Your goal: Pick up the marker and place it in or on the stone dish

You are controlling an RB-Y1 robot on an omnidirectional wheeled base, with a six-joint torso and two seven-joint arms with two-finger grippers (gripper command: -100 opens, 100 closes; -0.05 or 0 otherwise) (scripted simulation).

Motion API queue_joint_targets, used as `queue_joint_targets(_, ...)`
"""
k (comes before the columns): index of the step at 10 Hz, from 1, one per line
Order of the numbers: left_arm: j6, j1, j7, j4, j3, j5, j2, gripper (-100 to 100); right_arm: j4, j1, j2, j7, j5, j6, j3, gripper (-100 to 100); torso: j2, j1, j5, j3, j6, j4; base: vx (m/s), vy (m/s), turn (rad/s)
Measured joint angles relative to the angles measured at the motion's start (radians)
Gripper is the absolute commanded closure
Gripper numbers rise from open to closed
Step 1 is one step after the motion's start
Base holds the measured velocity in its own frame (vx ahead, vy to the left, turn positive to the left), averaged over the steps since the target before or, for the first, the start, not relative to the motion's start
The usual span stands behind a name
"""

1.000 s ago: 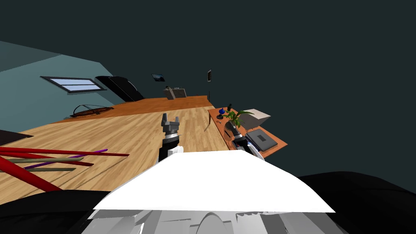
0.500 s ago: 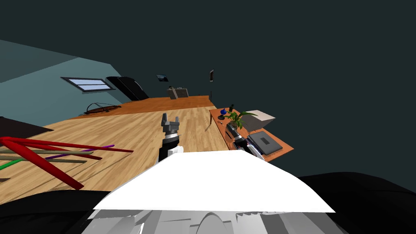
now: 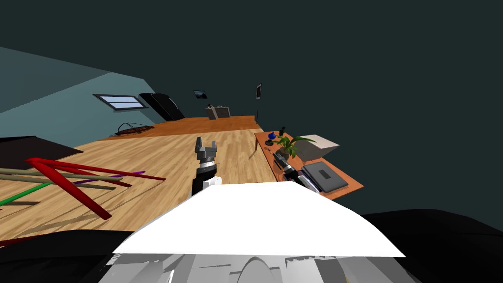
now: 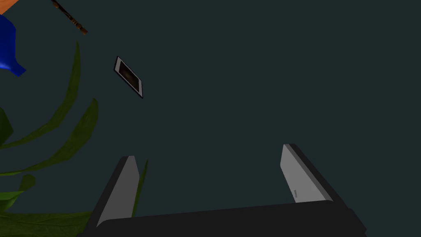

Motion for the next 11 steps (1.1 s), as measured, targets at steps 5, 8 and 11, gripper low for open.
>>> queue_joint_targets(5, 0.000, 0.000, 0.000, 0.000, 0.000, 0.000, 0.000, 0, 0.104, -0.031, -0.031, 0.043, 0.042, 0.021, 0.020, -100, 0.000, 0.000, 0.000, 0.000, 0.000, 0.000, 0.013, -0.012, 0.052)
queue_joint_targets(8, 0.000, 0.000, 0.000, 0.000, 0.000, 0.000, 0.000, 0, 0.199, -0.064, -0.047, 0.069, 0.072, 0.029, 0.032, -100, 0.000, 0.000, 0.000, 0.000, 0.000, 0.000, 0.012, -0.013, 0.056)
queue_joint_targets(11, 0.000, 0.000, 0.000, 0.000, 0.000, 0.000, 0.000, 0, 0.288, -0.093, -0.063, 0.102, 0.112, 0.055, 0.050, -100, 0.000, 0.000, 0.000, 0.000, 0.000, 0.000, 0.015, -0.015, 0.047)
